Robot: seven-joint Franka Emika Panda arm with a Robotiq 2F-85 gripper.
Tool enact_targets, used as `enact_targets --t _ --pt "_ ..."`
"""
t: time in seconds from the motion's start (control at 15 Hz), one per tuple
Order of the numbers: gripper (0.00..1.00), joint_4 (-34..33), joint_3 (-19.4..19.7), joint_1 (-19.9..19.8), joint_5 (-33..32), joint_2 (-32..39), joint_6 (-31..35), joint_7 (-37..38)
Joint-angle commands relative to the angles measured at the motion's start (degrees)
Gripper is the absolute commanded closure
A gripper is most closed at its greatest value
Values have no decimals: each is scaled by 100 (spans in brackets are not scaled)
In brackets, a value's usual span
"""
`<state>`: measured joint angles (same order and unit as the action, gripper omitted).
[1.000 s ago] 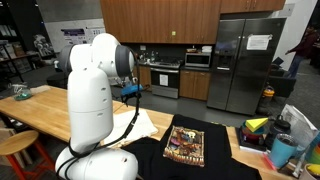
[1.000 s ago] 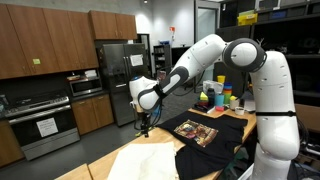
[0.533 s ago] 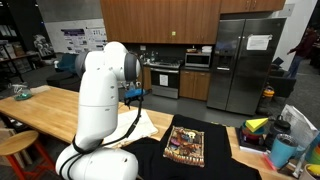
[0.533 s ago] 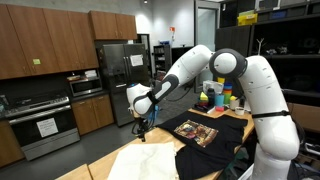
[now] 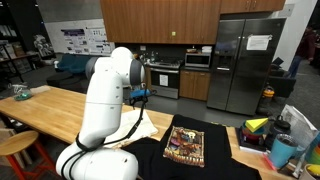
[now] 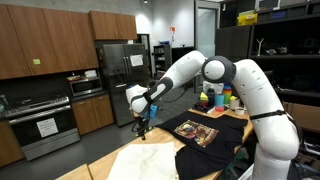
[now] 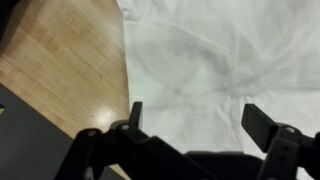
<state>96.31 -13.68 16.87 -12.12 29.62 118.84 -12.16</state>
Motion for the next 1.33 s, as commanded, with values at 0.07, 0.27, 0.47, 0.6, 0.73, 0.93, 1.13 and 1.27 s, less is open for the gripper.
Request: enact_targets --t 0.07,0.27,0.47,0.6,0.73,0.93,1.13,1.27 --pt "0 -722 124 61 -43 527 -517 -147" --pt "0 -1107 138 82 -31 914 -694 -249" --pt "0 -1457 139 135 -48 1276 -709 -337" --pt "0 -1667 169 186 -66 1528 -722 -315" --pt "0 -1872 178 200 -43 1749 -762 -332" --pt "0 -2058 181 166 16 2002 -771 -372" --pt "0 -2154 230 148 9 2110 -692 -325" --pt "0 -2143 257 121 22 2105 -607 -295"
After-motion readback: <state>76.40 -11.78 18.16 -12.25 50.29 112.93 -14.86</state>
